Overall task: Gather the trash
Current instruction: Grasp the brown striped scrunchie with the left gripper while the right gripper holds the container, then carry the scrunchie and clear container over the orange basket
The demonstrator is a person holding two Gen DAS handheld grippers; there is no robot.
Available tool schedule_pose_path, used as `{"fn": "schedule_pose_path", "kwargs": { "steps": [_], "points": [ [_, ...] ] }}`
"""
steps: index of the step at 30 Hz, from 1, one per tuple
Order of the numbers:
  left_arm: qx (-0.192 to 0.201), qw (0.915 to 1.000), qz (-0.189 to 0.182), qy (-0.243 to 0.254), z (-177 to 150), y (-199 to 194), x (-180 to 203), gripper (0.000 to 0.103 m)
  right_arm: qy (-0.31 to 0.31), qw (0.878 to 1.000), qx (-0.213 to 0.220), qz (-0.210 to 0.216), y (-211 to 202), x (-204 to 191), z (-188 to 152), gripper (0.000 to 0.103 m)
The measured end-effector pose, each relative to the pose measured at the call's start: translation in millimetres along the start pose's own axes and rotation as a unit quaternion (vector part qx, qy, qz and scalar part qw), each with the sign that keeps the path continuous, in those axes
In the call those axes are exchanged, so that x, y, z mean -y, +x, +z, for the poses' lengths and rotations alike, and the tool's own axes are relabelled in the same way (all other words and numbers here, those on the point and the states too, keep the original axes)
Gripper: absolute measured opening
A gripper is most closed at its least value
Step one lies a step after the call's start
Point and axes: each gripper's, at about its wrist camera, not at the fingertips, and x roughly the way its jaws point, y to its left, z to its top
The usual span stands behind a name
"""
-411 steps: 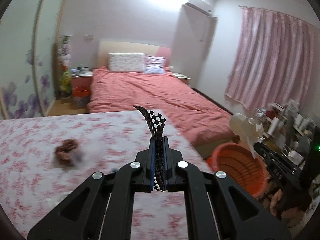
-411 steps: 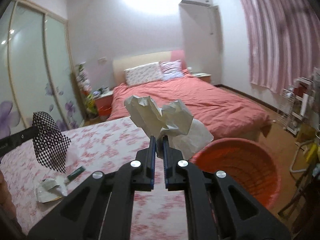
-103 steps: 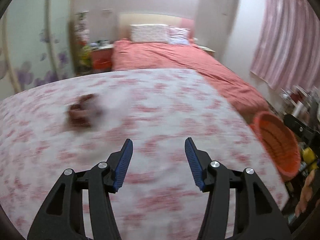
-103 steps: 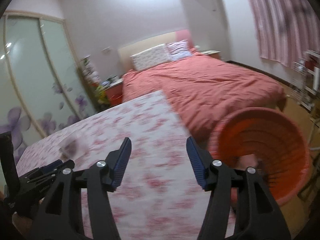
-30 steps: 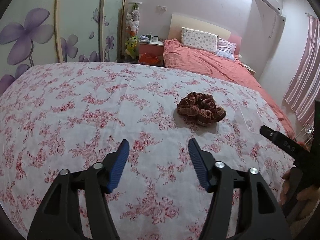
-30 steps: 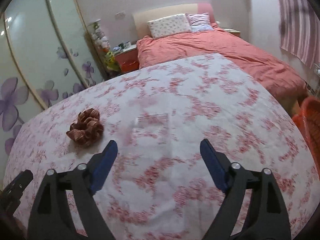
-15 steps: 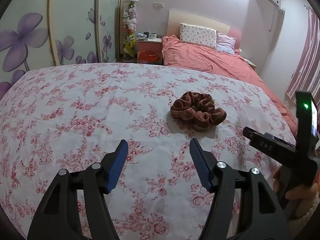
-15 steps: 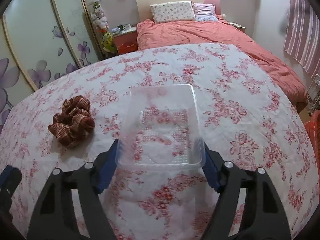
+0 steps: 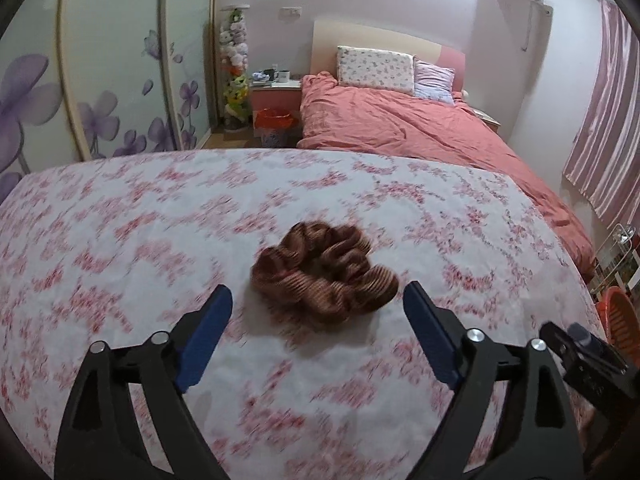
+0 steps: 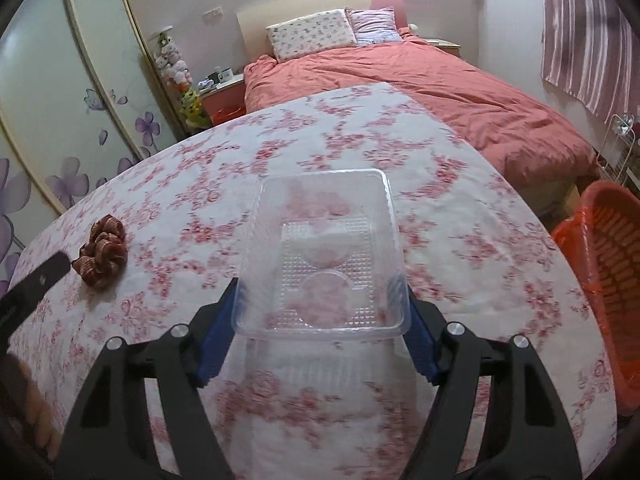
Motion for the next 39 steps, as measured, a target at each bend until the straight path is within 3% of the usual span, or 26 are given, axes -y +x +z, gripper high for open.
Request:
{"fn": "schedule_pose_path", "kwargs": {
  "steps": [6, 15, 25, 28, 35, 39],
  "points": [
    [-0.007, 0.9998, 0.016, 0.009, 9, 20, 4, 0.092, 0.003, 1.000, -0.002, 0.011, 0, 11, -1, 0.071],
    [-0.047, 0.9985, 0.030, 0.001, 17, 53, 5, 0.092, 0.000, 1.000, -0.007, 0.028, 1, 14, 1, 0.072],
    [-0.065, 0.9972, 0.035, 0.002, 16, 65, 9, 0.089, 0.003, 0.999, -0.010, 0.039, 1, 17, 2, 0.072],
    [-0.069, 0.9967, 0.042, 0.004, 14, 65, 10, 0.081, 0.004, 0.999, -0.012, 0.042, 1, 17, 3, 0.072],
    [-0.060, 0.9972, 0.042, 0.017, 13, 60, 12, 0.040, 0.002, 0.999, -0.009, 0.041, -1, 16, 2, 0.072],
    [-0.051, 0.9982, 0.030, 0.012, 12, 53, 12, 0.032, 0.000, 0.999, -0.002, 0.040, -7, 18, 2, 0.072]
  ]
}}
